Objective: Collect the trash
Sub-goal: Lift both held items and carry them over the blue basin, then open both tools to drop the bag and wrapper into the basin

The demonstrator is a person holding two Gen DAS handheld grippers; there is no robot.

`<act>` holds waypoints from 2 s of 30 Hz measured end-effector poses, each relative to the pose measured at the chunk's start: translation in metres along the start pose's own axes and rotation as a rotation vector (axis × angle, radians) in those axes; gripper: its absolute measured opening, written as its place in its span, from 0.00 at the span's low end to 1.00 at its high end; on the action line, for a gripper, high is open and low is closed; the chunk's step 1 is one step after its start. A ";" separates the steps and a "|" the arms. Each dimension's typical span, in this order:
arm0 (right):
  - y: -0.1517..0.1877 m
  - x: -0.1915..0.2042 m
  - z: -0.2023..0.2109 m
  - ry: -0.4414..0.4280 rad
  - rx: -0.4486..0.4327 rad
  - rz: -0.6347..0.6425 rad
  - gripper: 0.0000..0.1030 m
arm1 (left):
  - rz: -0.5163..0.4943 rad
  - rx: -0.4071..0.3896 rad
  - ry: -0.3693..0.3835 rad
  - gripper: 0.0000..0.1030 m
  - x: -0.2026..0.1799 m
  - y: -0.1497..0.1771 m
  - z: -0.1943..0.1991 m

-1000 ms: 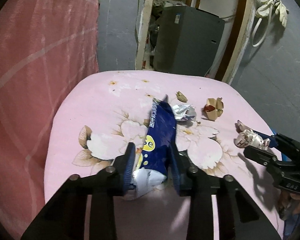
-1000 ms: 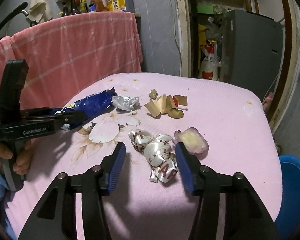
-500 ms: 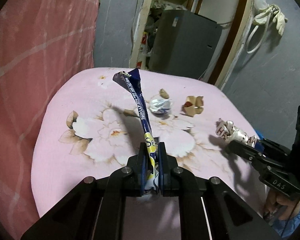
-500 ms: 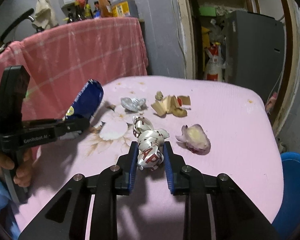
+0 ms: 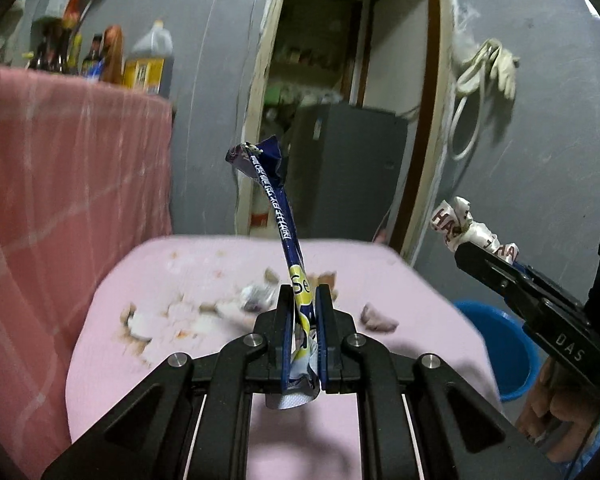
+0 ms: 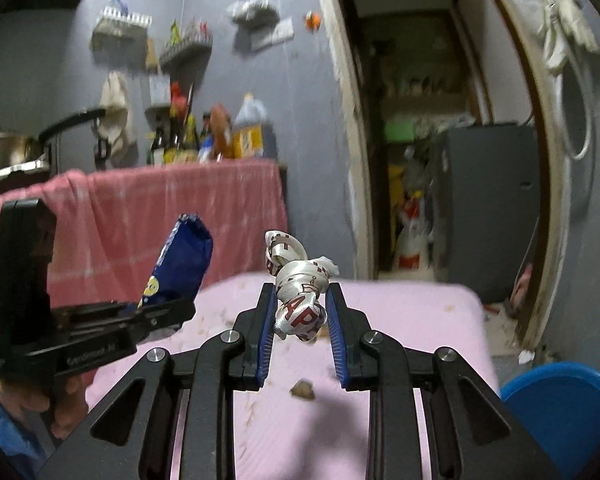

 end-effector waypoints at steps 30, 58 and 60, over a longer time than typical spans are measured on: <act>-0.047 -0.148 0.139 0.519 -0.311 -0.007 0.22 | -0.120 -0.201 0.350 0.08 -0.224 -0.044 -0.032; 0.025 -0.226 0.130 0.596 -0.002 -0.306 0.24 | -0.065 0.172 0.436 0.08 -0.264 0.033 -0.107; 0.029 -0.228 0.129 0.600 0.014 -0.318 0.26 | -0.071 0.187 0.436 0.09 -0.265 0.037 -0.110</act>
Point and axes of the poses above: each gripper's, at about its wrist camera, not at the fingertips, and z roughly against the way its jaws point, x to its left, y to its underside, the point moved 9 cm from there along -z, roughly the way its jaws point, and after that the axes turned 6 degrees about -x, right-handed, at the moved point
